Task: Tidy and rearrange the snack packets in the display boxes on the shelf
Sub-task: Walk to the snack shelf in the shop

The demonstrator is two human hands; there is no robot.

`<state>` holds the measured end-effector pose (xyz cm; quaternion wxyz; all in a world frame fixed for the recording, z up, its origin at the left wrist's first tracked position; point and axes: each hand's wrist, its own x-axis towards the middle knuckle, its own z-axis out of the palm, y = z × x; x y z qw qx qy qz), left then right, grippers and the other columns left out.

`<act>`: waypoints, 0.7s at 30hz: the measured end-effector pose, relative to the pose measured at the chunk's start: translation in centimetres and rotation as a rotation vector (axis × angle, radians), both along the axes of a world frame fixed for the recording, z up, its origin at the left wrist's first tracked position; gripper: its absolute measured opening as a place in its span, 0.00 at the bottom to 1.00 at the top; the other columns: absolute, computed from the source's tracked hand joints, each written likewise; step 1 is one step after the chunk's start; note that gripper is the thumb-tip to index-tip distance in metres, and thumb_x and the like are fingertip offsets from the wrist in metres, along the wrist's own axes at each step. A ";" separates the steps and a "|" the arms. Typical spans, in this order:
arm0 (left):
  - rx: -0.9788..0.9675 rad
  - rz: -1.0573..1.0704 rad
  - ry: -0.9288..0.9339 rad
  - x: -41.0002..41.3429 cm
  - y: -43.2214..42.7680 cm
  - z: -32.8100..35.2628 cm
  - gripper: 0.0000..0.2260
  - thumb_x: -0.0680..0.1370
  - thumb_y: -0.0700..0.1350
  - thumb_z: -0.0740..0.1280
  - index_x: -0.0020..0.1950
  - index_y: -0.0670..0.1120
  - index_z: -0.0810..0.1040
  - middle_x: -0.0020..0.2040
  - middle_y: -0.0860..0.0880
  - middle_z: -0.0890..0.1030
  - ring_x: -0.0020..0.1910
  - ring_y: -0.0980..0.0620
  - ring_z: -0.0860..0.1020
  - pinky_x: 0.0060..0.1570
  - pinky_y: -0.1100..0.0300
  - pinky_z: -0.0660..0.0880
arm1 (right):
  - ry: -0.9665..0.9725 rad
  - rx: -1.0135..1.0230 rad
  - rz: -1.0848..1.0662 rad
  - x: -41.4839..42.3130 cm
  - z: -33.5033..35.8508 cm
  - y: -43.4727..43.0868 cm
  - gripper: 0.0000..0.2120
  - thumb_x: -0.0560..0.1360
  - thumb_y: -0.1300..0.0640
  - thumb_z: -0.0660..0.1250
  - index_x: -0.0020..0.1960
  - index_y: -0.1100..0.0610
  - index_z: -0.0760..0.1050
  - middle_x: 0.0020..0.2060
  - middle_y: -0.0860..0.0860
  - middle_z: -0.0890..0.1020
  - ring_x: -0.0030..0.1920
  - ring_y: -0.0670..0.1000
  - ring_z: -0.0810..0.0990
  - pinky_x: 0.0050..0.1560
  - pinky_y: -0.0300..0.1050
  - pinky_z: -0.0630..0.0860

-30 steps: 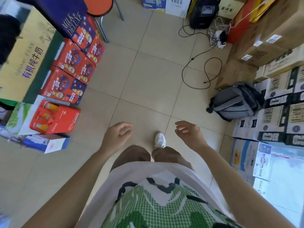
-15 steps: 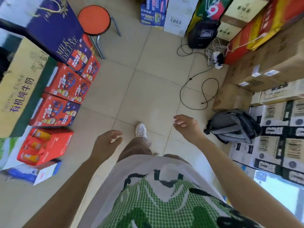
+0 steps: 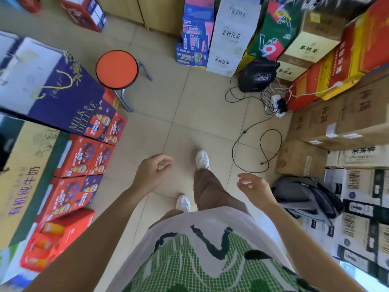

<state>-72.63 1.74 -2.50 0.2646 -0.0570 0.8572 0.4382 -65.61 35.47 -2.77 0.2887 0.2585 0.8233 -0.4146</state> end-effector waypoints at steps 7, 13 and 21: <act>-0.097 0.010 -0.084 -10.2 0.9 -0.7 0.08 0.79 0.46 0.70 0.58 0.51 0.82 0.54 0.57 0.83 0.55 0.57 0.81 0.61 0.51 0.78 | 0.011 -0.057 0.102 -15.5 -0.6 0.5 0.13 0.78 0.55 0.68 0.62 0.51 0.78 0.51 0.47 0.82 0.51 0.48 0.81 0.48 0.35 0.71; -0.168 0.092 -0.076 -16.3 -0.9 -0.7 0.06 0.78 0.45 0.71 0.55 0.50 0.83 0.52 0.55 0.84 0.51 0.53 0.83 0.58 0.53 0.79 | 0.083 -0.116 0.230 -28.7 1.2 -2.3 0.13 0.78 0.52 0.68 0.62 0.47 0.78 0.52 0.44 0.82 0.51 0.43 0.80 0.53 0.39 0.76; -0.143 0.167 -0.134 -26.7 -6.6 -3.0 0.07 0.77 0.47 0.72 0.51 0.59 0.81 0.48 0.61 0.83 0.48 0.59 0.81 0.56 0.56 0.78 | 0.152 -0.134 0.263 -44.0 1.7 -8.3 0.12 0.77 0.54 0.69 0.60 0.48 0.80 0.50 0.44 0.83 0.49 0.44 0.82 0.51 0.38 0.76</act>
